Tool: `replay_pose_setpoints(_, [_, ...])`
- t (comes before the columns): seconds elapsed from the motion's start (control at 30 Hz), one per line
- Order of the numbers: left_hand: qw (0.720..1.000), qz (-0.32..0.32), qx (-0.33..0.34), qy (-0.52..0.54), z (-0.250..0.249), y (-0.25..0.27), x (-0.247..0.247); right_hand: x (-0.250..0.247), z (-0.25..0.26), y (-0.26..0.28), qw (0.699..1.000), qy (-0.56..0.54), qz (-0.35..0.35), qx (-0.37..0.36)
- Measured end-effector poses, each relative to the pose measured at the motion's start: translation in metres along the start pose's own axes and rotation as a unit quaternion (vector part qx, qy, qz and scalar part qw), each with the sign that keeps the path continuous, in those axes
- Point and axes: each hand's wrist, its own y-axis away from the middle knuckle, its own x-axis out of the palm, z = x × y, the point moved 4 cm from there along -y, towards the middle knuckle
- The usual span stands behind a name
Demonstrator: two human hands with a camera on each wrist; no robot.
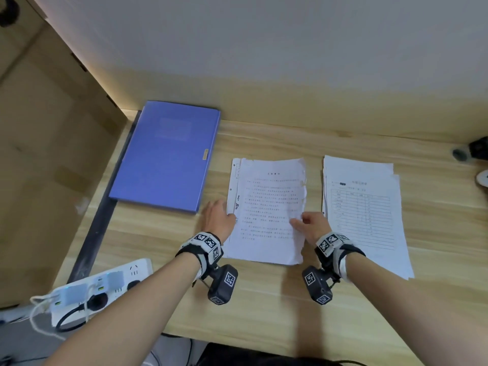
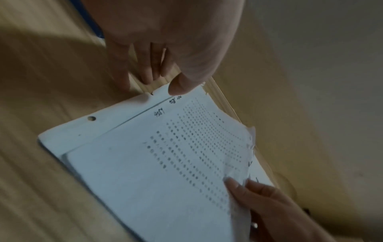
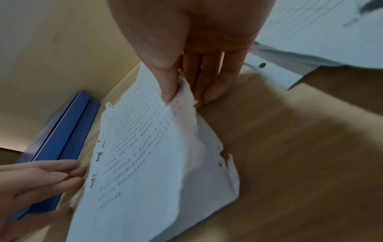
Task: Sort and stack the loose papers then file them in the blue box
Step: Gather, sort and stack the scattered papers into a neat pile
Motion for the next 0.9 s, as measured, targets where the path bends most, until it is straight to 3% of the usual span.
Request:
replay_pose_setpoints(0.2, [0.991,0.046,-0.074,0.101,-0.011,-0.010,0.002,0.002,0.009,-0.001,0.998,0.058,-0.004,-0.006])
replay_pose_setpoints(0.53, [0.987,0.062,-0.018,0.148,-0.024,-0.011,0.014,-0.004,0.003,-0.004,0.999,0.033,-0.002,0.012])
replay_pose_setpoints(0.73, [0.979,0.030,-0.003,0.200,-0.046,0.000,0.013,-0.047,0.001,0.009,0.993,-0.046,-0.108,-0.008])
replay_pose_setpoints(0.9, [0.972,0.007,0.008,0.236,-0.083,0.013,0.007,-0.085,-0.002,0.014,0.989,-0.103,-0.104,0.000])
